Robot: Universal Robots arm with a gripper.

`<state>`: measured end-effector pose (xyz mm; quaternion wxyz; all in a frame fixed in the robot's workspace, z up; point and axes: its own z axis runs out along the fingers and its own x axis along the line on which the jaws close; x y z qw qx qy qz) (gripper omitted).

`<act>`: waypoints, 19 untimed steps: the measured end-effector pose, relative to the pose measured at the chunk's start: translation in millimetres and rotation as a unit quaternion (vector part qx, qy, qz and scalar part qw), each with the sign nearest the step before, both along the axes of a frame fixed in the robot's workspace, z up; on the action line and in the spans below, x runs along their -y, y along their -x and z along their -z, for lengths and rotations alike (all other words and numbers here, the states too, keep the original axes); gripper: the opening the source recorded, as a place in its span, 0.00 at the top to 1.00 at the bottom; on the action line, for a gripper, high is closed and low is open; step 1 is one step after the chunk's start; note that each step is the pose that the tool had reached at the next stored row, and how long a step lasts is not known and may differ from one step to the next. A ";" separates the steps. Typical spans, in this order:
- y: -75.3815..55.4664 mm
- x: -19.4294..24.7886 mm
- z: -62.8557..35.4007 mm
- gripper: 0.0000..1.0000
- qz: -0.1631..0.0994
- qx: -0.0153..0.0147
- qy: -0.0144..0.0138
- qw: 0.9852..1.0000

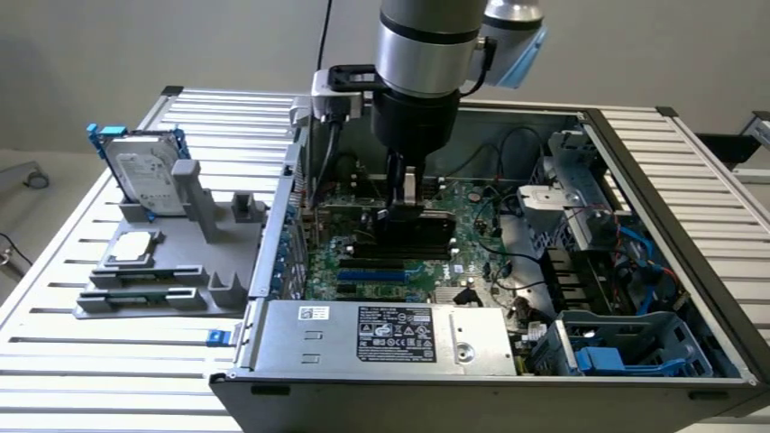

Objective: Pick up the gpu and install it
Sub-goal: 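Insert the gpu into the slot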

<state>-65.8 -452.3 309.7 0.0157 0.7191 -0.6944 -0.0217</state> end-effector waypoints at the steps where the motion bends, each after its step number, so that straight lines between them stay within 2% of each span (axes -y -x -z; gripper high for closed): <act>1: 1.8 0.1 1.2 0.73 -0.001 0.000 0.000 1.000; 10: 15.7 1.3 6.3 0.73 -0.010 0.000 0.000 1.000; 19: 18.0 3.6 11.2 0.73 -0.013 0.002 0.000 1.000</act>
